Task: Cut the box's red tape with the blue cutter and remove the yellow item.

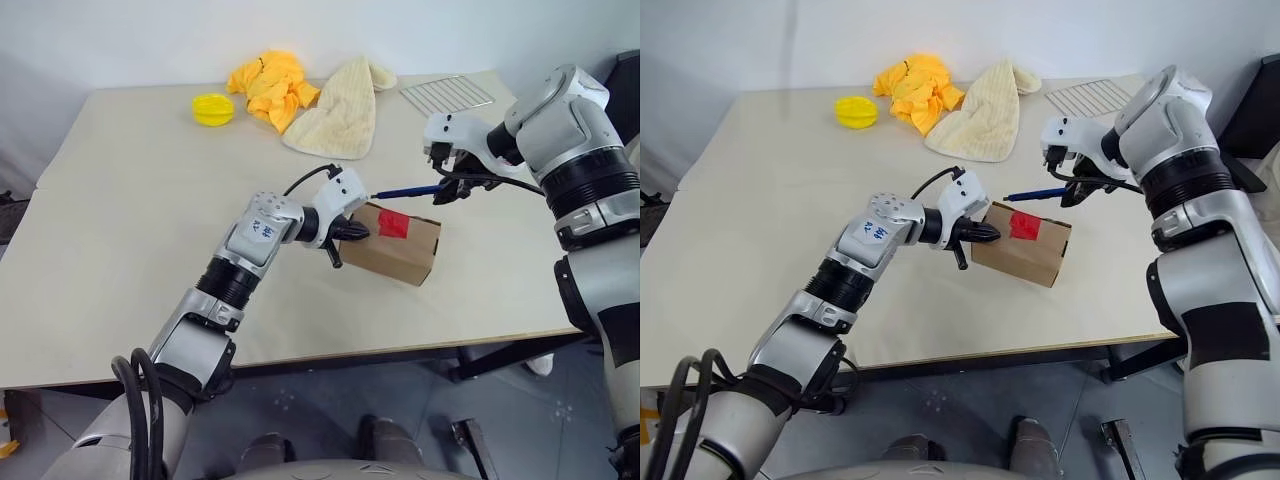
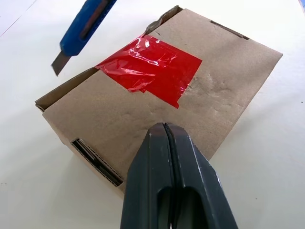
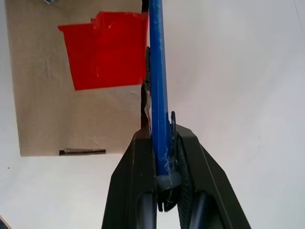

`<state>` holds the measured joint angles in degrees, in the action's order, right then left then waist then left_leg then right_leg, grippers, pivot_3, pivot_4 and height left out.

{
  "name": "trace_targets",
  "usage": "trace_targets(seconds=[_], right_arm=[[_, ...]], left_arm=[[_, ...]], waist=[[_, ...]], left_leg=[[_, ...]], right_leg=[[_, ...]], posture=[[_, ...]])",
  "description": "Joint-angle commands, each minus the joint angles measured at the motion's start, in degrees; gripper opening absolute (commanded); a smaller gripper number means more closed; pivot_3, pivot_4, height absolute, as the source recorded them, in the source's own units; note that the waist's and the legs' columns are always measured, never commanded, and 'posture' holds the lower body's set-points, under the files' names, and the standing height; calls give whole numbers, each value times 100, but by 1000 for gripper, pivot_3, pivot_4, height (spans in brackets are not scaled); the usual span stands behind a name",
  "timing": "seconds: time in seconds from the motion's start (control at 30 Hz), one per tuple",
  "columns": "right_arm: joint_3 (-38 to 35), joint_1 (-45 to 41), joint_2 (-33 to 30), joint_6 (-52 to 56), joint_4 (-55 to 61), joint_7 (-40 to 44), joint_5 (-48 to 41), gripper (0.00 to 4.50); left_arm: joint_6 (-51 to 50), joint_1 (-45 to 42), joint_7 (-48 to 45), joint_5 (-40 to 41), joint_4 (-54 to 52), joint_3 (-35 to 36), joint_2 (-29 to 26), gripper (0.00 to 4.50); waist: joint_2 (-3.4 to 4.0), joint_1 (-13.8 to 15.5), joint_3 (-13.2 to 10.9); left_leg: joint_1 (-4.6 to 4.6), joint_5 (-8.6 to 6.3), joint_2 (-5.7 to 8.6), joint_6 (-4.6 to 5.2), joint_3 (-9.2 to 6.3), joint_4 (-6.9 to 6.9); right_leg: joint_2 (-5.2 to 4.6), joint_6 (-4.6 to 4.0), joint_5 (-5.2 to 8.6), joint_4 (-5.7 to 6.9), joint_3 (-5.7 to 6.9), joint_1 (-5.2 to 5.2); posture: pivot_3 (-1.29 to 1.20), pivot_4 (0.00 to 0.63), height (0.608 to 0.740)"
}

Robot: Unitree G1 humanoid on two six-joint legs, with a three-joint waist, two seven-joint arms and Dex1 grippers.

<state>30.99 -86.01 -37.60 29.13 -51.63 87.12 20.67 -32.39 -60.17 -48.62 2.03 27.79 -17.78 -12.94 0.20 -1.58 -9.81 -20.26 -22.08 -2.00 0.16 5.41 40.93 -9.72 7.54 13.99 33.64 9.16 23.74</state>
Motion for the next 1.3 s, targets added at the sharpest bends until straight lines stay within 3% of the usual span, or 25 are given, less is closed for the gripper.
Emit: trace_targets(seconds=[0.03,0.77,1.3], right_arm=[[-55,-1,-121,1,181,154,83,150],[170,178,-227,-285,72,409,488,150],[617,-144,84,-780,-392,538,656,150]], left_arm=[[-115,100,-26,-173,358,-157,26,0],[-83,22,-63,-203,485,-131,39,0],[-99,79,6,-198,423,-78,88,0]], waist=[[0,1,0],[0,1,0],[0,6,0]], left_leg=[[0,0,0,0,0,0],[1,0,0,0,0,0],[2,0,1,0,0,1]], right_leg=[[0,0,0,0,0,0],[0,0,0,1,0,0],[0,0,0,2,0,-2]], posture=[[0,150,740],[0,150,740],[0,150,740]])
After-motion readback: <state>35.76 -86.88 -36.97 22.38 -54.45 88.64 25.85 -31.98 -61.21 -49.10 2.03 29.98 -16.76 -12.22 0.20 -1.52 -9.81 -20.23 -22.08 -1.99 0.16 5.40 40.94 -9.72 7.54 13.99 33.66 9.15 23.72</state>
